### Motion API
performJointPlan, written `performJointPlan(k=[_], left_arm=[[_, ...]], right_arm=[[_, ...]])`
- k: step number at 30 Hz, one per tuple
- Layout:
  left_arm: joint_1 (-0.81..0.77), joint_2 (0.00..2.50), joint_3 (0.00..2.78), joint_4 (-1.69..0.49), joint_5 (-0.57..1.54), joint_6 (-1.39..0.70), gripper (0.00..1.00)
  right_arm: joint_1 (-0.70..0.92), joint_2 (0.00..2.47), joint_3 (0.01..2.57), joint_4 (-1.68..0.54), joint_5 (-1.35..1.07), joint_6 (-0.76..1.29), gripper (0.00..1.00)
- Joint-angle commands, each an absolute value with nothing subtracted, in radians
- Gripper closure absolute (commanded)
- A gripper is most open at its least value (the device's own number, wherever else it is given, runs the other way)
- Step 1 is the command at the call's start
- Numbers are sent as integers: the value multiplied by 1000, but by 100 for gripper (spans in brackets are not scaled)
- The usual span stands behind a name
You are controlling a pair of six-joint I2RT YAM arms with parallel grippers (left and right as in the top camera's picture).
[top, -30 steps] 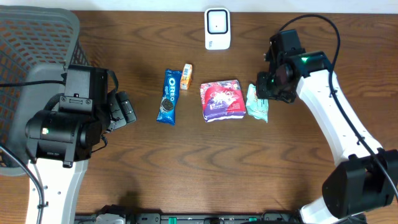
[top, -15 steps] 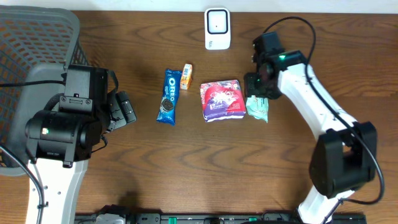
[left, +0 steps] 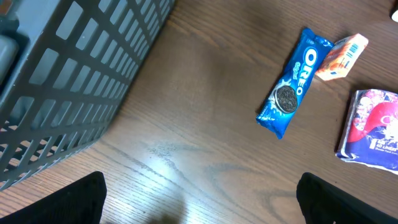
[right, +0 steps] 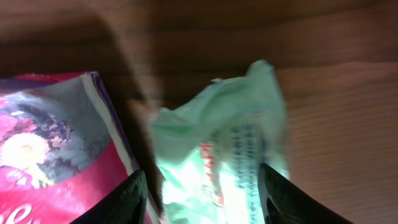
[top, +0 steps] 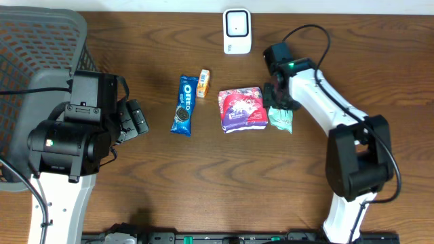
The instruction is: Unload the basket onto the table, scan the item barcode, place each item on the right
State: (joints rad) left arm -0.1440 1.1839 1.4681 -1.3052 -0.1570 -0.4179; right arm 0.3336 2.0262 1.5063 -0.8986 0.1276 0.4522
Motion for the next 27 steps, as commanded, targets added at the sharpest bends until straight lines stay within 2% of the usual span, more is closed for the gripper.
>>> performJointPlan(k=[1,7,14,15,17,19,24,27], left_arm=[[-139,1190,1477,-1309,-168,-412,2],[-139,1190,1477,-1309,-168,-412,2],[-139,1190,1477,-1309,-168,-412,2],[-139,1190,1477,-1309,-168,-412,2],[-139,1190,1477,-1309,-168,-412,2],[-139,1190,1477,-1309,-168,-412,2],[-139,1190,1477,-1309,-168,-412,2],[-139,1190,1477,-1309,-168,-412,2]], right_arm=[[361,2062,1525,-896,147,474,46],[365,2103,1523,-911,254,475,43],[355,2183,1523,-921,260,474,44],[355,2192,1523,-925,260,474,47],[352,2196,1523,-940,254,474,61],[351,2186,1526,-954,248,474,69],[323,2153,1594,-1031,192,473,78],[273,2138,1681,-1090,52,387,81]])
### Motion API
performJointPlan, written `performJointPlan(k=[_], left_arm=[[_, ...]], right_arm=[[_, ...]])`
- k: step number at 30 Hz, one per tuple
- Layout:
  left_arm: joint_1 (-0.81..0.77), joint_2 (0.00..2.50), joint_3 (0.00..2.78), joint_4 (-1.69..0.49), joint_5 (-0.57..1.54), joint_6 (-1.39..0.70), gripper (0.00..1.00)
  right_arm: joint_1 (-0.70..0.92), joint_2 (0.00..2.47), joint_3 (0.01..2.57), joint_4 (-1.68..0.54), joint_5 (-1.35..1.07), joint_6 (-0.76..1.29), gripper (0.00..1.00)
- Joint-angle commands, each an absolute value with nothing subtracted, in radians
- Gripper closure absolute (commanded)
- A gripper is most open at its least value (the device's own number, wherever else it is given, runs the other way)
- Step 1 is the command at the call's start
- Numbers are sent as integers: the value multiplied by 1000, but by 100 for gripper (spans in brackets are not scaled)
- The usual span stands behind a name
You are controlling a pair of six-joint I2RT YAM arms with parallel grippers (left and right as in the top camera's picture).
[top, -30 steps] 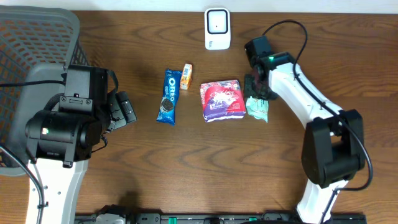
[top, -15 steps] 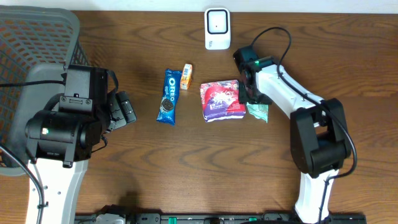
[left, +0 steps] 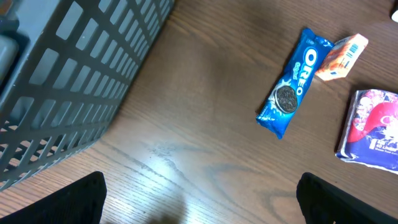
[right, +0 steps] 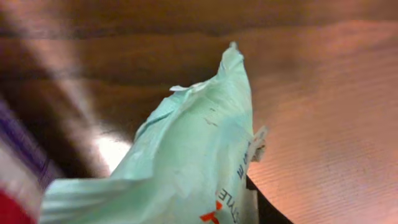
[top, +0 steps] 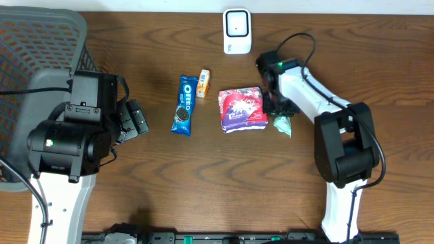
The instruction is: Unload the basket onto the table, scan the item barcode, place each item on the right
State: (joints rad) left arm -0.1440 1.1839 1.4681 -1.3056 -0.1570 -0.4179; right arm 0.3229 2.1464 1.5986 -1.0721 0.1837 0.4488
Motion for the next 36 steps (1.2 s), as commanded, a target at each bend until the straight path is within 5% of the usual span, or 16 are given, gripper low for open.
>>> performJointPlan(k=[1,8,17,21,27,36], left_arm=[[-139,1190,1477,-1309,-168,-412,2],[-139,1190,1477,-1309,-168,-412,2],[-139,1190,1477,-1309,-168,-412,2],[-139,1190,1477,-1309,-168,-412,2],[-139,1190,1477,-1309,-168,-412,2],[-139,1190,1477,-1309,-168,-412,2]], right_arm=[[253,2138,1708,-1105,-16,347,81],[89,2142,1773,-1140,-568,92,80],[-99,2155,1558,-943,-905,81,66],[-182,2160,1498,-891,-859,86,50],[-276,2152,1583,-1053,-779,108,69],[-118,2095,1721,-1195,-518,36,59]])
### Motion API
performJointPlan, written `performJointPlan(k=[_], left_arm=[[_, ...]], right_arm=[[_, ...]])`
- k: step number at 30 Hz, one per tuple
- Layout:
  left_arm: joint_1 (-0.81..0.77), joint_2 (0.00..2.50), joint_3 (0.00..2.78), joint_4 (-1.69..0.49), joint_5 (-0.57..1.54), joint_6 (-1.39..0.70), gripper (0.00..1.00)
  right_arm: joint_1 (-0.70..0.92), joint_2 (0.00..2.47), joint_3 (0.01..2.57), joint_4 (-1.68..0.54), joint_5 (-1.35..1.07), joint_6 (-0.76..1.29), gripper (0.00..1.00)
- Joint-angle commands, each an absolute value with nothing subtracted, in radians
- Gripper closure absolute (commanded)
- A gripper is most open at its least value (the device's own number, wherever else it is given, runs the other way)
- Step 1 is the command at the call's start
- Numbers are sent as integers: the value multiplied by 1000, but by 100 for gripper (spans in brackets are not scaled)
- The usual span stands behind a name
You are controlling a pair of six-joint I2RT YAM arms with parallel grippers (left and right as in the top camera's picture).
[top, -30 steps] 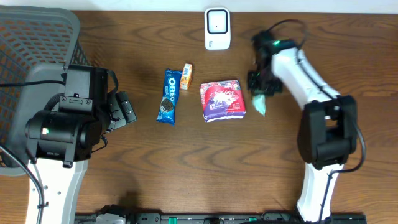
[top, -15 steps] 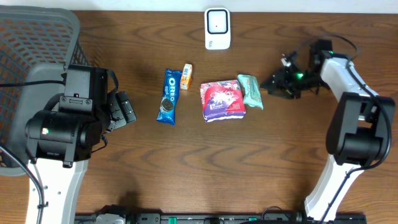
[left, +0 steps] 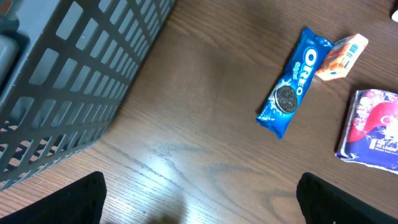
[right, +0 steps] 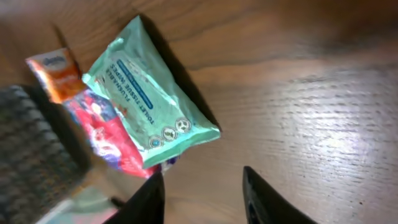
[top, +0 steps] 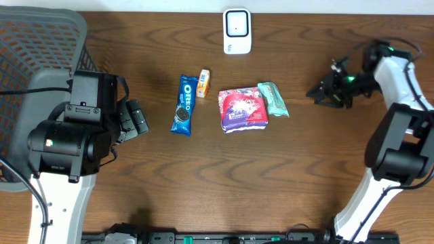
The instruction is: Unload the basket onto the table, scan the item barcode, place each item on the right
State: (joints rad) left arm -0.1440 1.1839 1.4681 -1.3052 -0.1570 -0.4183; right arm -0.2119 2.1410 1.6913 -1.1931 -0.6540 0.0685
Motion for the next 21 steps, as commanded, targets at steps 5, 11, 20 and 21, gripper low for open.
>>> performJointPlan(k=[5,11,20,21], left_arm=[[-139,1190,1477,-1309,-168,-412,2],[-139,1190,1477,-1309,-168,-412,2],[-139,1190,1477,-1309,-168,-412,2],[-139,1190,1477,-1309,-168,-412,2]], right_arm=[[59,2086,1721,-1141,-302,63,37],[216,2087,1721,-1061,-62,139,17],[277,2096,1705,-1026,100,171,16],[276,2097,1699,-1020,99,171,17]])
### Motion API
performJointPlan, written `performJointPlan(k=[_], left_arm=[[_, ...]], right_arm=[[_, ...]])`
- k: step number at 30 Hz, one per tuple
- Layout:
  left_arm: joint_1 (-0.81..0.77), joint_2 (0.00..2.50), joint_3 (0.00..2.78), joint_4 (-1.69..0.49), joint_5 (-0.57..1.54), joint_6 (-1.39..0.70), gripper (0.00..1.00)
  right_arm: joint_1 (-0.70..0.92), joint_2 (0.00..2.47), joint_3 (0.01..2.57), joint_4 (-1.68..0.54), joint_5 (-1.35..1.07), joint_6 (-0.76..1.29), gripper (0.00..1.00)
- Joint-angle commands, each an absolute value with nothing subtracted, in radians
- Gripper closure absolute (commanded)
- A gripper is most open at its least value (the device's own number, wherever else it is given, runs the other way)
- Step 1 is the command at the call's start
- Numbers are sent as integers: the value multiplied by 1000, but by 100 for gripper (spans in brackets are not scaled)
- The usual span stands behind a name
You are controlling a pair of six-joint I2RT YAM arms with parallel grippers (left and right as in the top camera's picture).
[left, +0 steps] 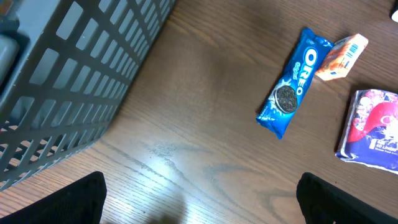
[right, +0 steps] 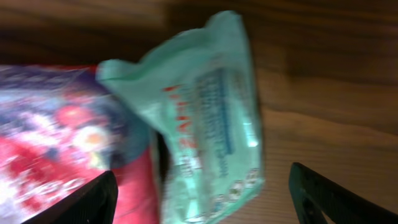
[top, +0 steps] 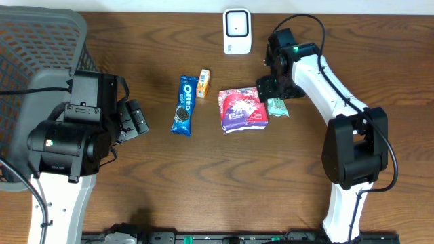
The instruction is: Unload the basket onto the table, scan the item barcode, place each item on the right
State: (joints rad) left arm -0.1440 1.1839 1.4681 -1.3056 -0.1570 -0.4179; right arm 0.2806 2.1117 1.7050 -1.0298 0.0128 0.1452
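Note:
A mint-green tissue pack (top: pixel 277 106) lies on the table against the right edge of a red and purple pack (top: pixel 241 108). My right gripper (top: pixel 272 92) hovers just over the green pack (right: pixel 205 124). It is open (right: pixel 205 208), with its fingers (right: pixel 81 199) wide on either side and the red pack (right: pixel 56 124) at the left. The white scanner (top: pixel 237 30) stands at the back centre. My left gripper (left: pixel 199 205) is open over bare wood at the left, with nothing between its fingers (left: pixel 62 199).
A blue Oreo pack (top: pixel 184 104) and a small orange pack (top: pixel 203 83) lie left of the red pack. A dark mesh basket (top: pixel 34 47) fills the back left corner. The left arm's body (top: pixel 68 142) stands at the front left.
My right gripper has moved from far out at the right back to just above the green pack. The pack has shifted slightly. The left arm has not moved.
My right gripper stood open around the green pack beside the red pack. Then the pack was up on edge close under the camera. Later it lay flat, printed face up, against the red pack with the gripper away at the right. Now the gripper is over it again.

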Motion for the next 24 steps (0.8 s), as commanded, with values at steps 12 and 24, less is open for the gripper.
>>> performJointPlan(k=[12,24], left_arm=[[-139,1190,1477,-1309,-168,-412,2],[-139,1190,1477,-1309,-168,-412,2]], right_arm=[[282,2098,1601,-941,47,126,31],[329,2102,1533,-825,109,120,39]])
